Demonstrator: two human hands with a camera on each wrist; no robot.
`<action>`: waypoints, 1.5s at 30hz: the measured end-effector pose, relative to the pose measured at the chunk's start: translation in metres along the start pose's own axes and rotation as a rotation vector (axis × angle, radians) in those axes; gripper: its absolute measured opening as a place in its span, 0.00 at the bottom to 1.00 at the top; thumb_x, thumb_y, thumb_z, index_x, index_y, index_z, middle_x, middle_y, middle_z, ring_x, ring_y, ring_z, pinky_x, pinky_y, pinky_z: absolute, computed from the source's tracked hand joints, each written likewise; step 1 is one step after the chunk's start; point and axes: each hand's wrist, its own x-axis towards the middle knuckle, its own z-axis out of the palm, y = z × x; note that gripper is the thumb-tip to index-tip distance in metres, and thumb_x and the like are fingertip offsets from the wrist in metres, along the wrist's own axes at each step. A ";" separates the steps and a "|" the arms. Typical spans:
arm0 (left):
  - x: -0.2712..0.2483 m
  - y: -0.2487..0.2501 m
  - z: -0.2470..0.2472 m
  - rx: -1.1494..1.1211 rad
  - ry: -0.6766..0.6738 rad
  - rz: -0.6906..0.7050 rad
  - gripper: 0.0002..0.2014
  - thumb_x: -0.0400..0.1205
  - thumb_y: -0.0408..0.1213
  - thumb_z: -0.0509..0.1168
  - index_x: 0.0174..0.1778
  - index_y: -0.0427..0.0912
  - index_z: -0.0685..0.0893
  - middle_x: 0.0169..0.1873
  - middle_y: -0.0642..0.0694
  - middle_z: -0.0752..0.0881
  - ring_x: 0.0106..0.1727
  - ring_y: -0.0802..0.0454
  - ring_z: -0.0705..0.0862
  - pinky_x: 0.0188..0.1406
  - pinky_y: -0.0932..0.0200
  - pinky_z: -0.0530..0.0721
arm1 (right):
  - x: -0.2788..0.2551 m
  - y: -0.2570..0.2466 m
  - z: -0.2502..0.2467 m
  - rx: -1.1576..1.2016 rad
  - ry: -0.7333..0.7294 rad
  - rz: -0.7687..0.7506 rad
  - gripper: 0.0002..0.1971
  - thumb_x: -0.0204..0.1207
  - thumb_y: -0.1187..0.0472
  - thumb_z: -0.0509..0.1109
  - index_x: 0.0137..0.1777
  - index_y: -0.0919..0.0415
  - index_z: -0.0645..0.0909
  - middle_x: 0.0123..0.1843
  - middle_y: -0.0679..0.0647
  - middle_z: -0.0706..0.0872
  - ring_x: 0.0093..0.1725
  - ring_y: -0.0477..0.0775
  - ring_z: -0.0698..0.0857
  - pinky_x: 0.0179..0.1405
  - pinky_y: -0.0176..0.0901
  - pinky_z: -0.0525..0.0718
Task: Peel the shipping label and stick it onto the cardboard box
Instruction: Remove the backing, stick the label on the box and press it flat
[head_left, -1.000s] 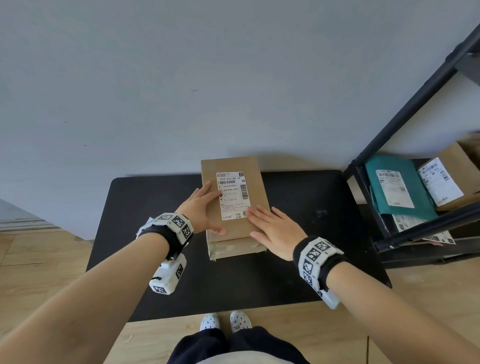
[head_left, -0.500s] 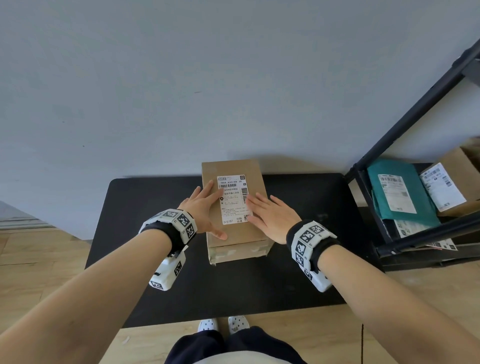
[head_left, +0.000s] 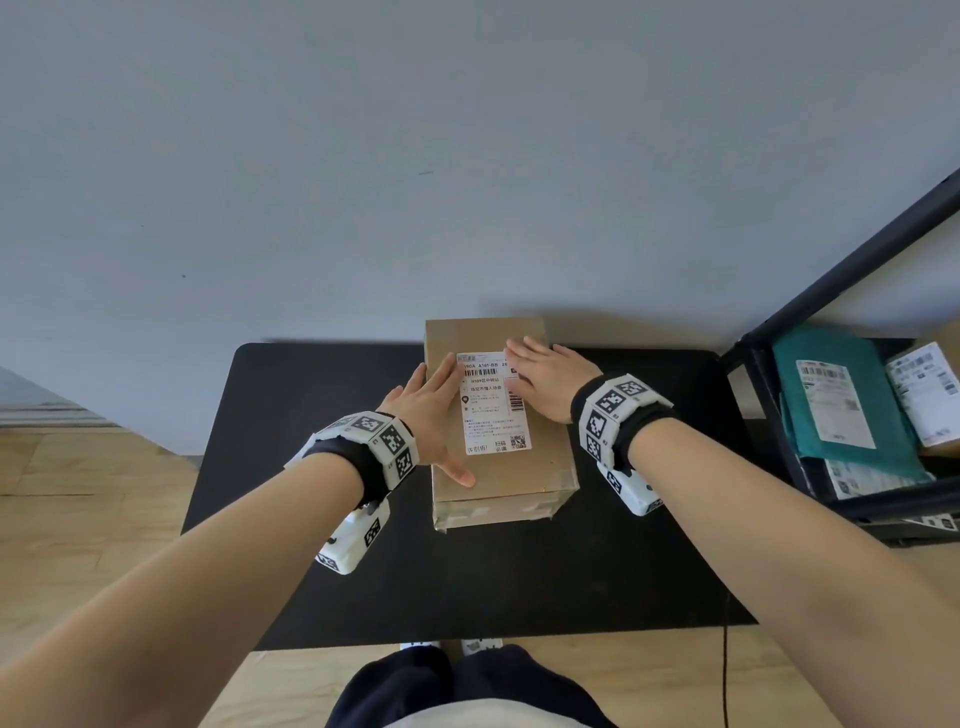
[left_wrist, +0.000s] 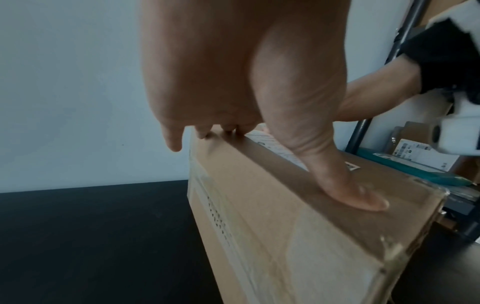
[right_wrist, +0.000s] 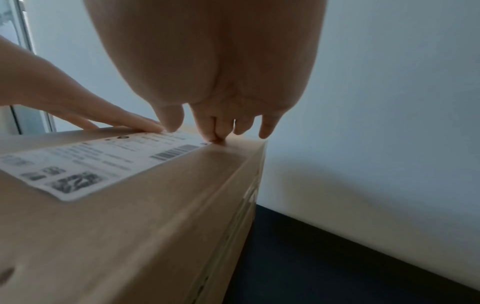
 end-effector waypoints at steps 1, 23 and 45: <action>0.000 0.000 0.000 0.000 0.003 0.000 0.73 0.56 0.62 0.79 0.82 0.50 0.31 0.83 0.58 0.32 0.85 0.45 0.36 0.85 0.40 0.47 | 0.002 -0.004 0.000 0.002 -0.001 -0.013 0.29 0.86 0.47 0.44 0.84 0.57 0.45 0.87 0.49 0.46 0.85 0.48 0.44 0.85 0.53 0.47; -0.011 0.003 0.004 -0.065 0.039 -0.064 0.74 0.57 0.62 0.80 0.82 0.45 0.31 0.84 0.54 0.32 0.86 0.50 0.37 0.85 0.44 0.47 | -0.016 -0.046 0.028 0.018 -0.004 -0.158 0.28 0.87 0.52 0.44 0.84 0.54 0.41 0.87 0.47 0.44 0.85 0.47 0.44 0.85 0.48 0.45; -0.009 0.007 0.006 -0.066 0.015 -0.130 0.74 0.56 0.60 0.81 0.82 0.48 0.31 0.83 0.57 0.33 0.86 0.48 0.37 0.84 0.39 0.50 | -0.091 -0.024 0.080 0.027 0.177 -0.161 0.27 0.87 0.52 0.45 0.84 0.54 0.47 0.87 0.47 0.50 0.85 0.43 0.50 0.84 0.45 0.46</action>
